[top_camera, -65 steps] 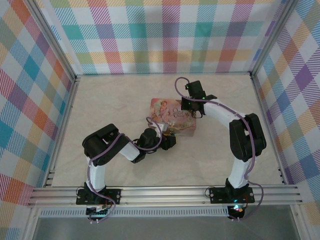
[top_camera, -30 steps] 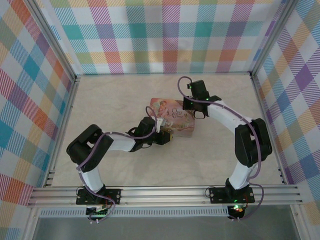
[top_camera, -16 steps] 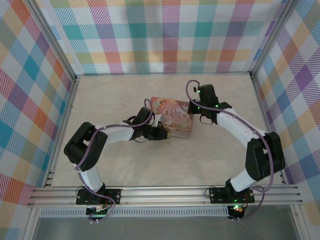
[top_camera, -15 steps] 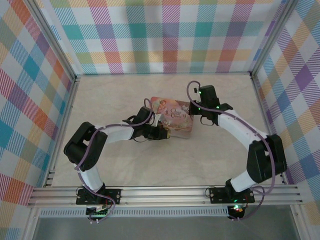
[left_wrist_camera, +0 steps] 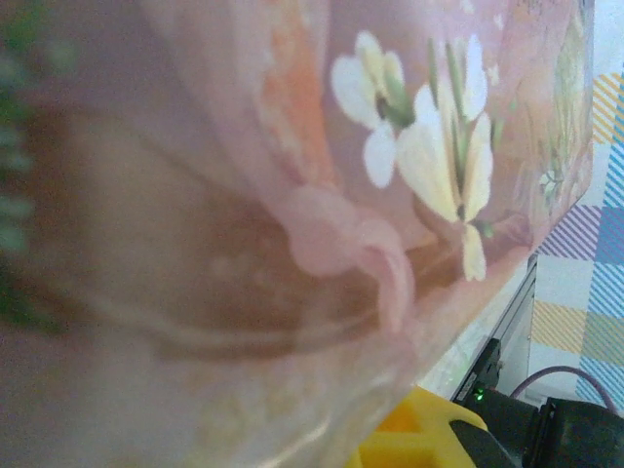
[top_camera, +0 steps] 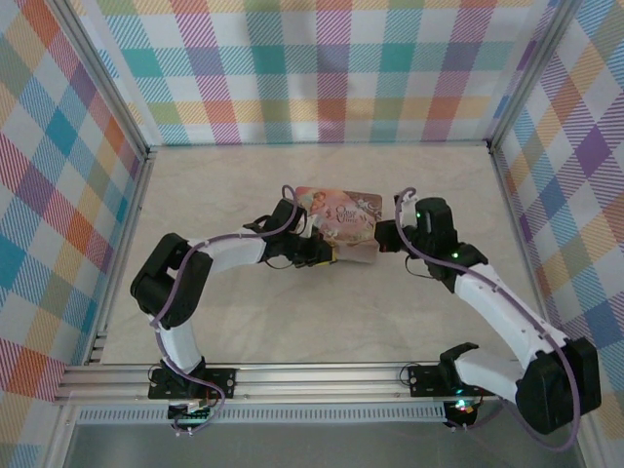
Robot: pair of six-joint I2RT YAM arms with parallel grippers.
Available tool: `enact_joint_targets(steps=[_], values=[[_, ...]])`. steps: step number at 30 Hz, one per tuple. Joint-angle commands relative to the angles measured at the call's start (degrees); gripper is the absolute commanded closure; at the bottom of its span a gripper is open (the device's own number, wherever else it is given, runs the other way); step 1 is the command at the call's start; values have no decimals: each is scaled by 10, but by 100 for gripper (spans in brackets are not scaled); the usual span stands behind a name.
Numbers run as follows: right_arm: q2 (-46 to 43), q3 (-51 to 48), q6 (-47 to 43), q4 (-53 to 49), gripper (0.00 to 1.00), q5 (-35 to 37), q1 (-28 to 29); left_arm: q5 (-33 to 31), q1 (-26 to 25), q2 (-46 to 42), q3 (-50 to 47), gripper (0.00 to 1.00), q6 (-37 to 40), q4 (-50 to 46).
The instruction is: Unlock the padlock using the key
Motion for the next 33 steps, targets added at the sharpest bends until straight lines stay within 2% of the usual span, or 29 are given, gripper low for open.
enact_joint_targets(steps=[1, 8, 14, 21, 28, 33], values=[[-44, -36, 32, 38, 100, -68, -2, 10, 4, 2, 26, 92, -29, 22], [-133, -75, 53, 41, 100, -125, -3, -1, 4, 5, 22, 91, -71, 60], [-173, -80, 79, 53, 100, -159, -2, -24, 4, 5, 24, 91, -83, 60], [-168, -94, 101, 77, 100, -167, -3, -58, 4, -10, 13, 91, -100, 66], [-152, -138, 156, 152, 100, -171, -2, -75, 4, -23, -4, 91, -128, 90], [-138, -168, 205, 200, 100, -167, -5, -64, 3, -22, -11, 91, -144, 118]])
